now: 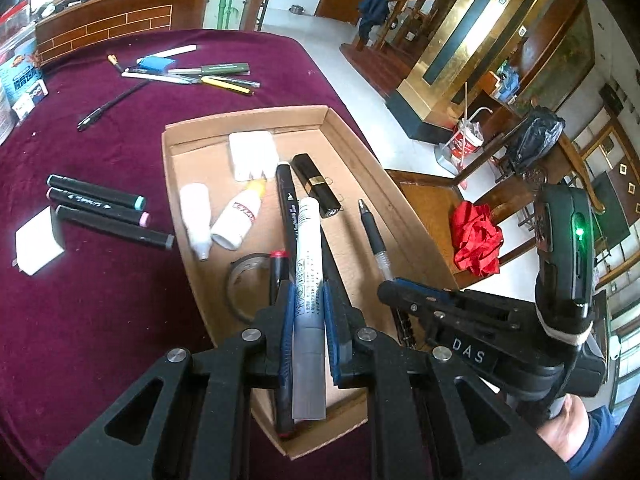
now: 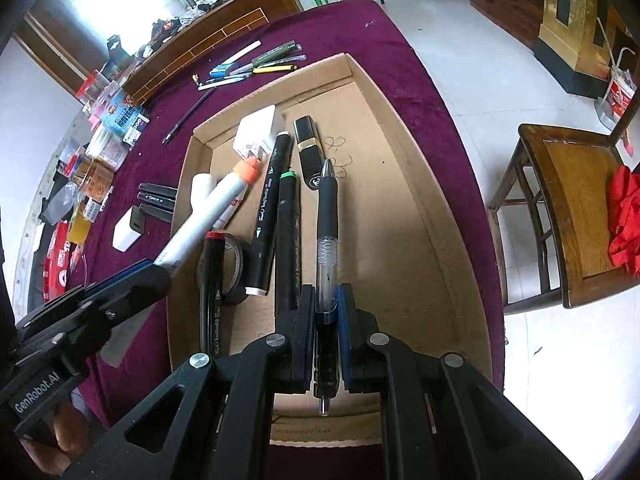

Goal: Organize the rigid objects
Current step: 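Lower and open the left tool in the tray while the right tool releases the pen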

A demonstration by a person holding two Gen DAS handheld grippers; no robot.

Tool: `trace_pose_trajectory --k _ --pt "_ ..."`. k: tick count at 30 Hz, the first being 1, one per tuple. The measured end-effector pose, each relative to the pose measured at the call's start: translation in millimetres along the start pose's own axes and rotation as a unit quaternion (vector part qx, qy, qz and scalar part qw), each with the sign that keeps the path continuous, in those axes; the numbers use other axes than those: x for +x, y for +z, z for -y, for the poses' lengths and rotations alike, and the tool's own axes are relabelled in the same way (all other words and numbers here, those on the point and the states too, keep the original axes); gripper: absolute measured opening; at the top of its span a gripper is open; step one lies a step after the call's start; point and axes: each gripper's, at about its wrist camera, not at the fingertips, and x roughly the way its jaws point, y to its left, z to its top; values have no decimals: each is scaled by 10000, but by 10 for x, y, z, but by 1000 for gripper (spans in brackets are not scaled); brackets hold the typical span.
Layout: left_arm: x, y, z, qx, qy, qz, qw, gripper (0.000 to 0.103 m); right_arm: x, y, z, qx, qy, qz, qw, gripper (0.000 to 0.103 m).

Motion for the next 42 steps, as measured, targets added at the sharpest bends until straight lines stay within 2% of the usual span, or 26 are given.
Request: trace_pose_trajectory --k 13,32,38,42 --pt "279 -64 206 414 226 -184 9987 12 123 40 17 3 94 -167 9998 10" --pt "413 -145 195 424 38 -482 9979 12 135 17 50 126 90 -220 9996 10" --pt "335 -166 181 383 -67 -471 9981 13 41 -3 25 96 1 -121 9999 11" --pt "222 -186 172 422 -105 -417 9982 15 -44 -3 20 149 -42 22 9999 16"
